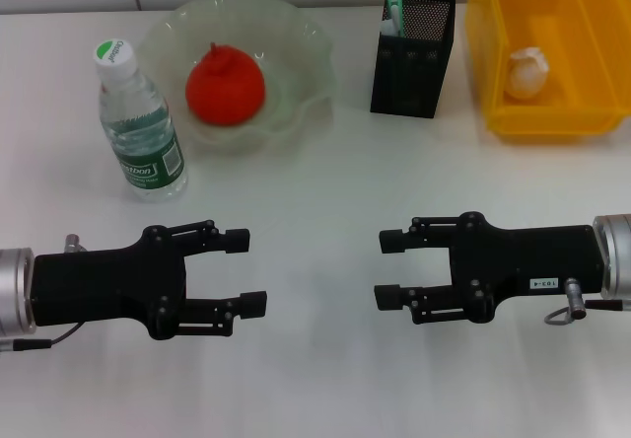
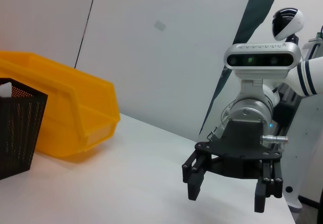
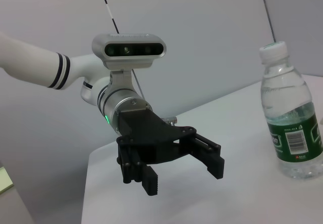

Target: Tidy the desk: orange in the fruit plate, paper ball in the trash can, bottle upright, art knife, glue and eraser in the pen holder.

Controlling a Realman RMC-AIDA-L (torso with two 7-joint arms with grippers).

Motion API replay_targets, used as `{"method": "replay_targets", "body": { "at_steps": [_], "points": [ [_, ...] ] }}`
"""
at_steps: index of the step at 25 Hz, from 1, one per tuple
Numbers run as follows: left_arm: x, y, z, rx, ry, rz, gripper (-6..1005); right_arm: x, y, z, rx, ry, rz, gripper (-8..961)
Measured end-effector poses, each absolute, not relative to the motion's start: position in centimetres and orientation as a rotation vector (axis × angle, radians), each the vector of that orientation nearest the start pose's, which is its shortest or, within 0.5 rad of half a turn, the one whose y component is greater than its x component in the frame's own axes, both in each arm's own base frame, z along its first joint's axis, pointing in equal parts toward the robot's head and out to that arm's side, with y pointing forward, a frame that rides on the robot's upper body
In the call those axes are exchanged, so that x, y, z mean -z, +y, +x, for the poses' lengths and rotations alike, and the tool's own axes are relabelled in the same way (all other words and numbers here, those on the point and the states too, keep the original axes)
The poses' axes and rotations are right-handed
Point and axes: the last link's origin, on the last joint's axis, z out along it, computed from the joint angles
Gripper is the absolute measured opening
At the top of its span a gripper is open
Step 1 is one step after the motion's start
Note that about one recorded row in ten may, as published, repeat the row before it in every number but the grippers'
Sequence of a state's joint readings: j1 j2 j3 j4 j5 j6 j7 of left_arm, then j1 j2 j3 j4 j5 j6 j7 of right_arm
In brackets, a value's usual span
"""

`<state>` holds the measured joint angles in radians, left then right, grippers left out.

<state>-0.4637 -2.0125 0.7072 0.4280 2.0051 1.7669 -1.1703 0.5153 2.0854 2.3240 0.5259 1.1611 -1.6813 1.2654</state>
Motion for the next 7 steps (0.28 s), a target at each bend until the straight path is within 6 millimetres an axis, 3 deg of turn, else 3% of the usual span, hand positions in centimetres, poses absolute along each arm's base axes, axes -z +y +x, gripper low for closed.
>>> {"method": "replay_targets", "body": {
  "at_steps": [7],
  "points": [
    [1.09, 26.73, -28.56, 0.886, -0.601, -2.896, 847, 3.69, 28.71, 25.48, -0.807, 0.566, -2.967, 723]
  ]
}}
